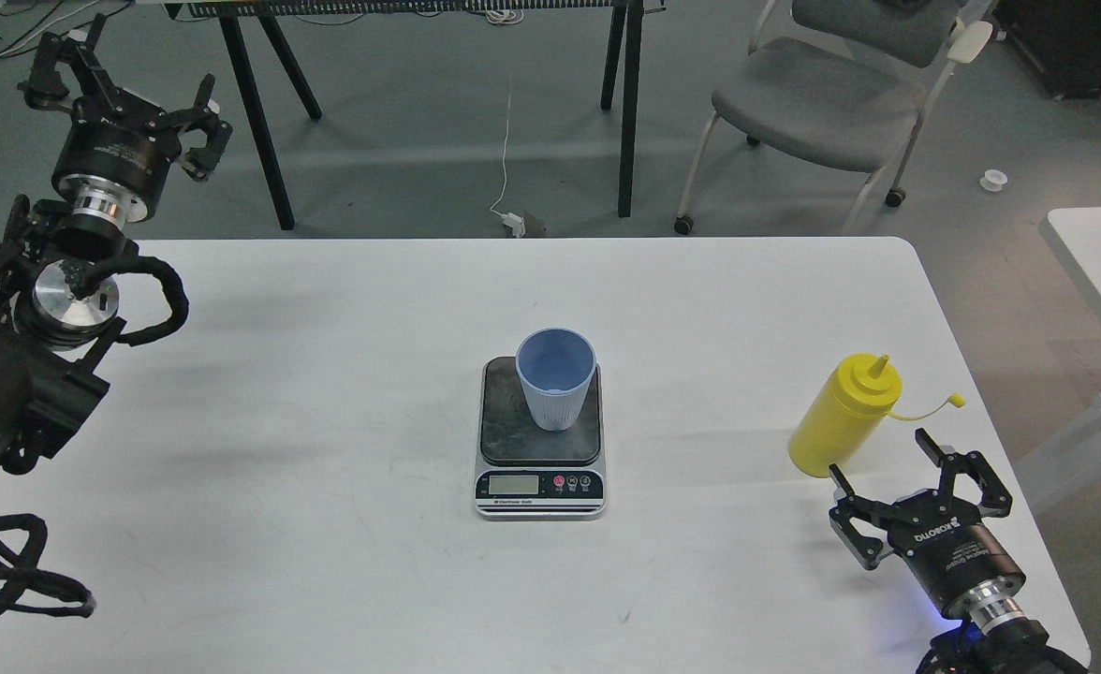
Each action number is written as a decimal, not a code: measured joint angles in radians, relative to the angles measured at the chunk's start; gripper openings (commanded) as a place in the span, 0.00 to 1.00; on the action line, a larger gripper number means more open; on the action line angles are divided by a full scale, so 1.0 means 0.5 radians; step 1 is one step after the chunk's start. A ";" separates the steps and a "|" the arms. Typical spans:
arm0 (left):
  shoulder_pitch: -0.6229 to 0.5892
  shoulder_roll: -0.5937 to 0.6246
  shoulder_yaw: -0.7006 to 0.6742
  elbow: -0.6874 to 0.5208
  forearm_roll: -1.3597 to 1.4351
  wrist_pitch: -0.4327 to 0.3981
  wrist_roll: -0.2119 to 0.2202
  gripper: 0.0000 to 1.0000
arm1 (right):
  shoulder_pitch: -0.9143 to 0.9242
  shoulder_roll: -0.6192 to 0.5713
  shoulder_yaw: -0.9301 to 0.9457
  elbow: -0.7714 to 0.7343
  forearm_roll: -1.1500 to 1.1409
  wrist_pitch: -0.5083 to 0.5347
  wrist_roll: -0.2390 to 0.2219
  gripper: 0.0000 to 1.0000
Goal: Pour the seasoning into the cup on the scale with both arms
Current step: 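Reach the right gripper to the yellow squeeze bottle and grasp it, then lift the yellow bottle with the right gripper and invert it over the cup, then squeeze the inverted bottle nozzle into the blue cup with the right gripper, then raise the bottle away from the cup and turn it upright, then lower the yellow bottle back to its table spot and release it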
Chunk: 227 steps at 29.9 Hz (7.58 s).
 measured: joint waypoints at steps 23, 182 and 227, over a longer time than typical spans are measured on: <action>0.015 0.018 0.024 -0.026 0.016 0.000 0.006 0.99 | 0.501 0.389 -0.040 -0.555 -0.001 0.000 0.003 0.67; 0.343 -0.005 0.025 -0.106 0.018 0.000 -0.003 0.99 | 0.660 0.320 -0.370 -0.547 -0.153 0.000 0.241 0.60; 0.385 0.010 0.025 -0.239 0.022 0.000 -0.015 0.99 | -0.016 -0.118 -0.212 0.018 -0.109 0.000 0.316 0.99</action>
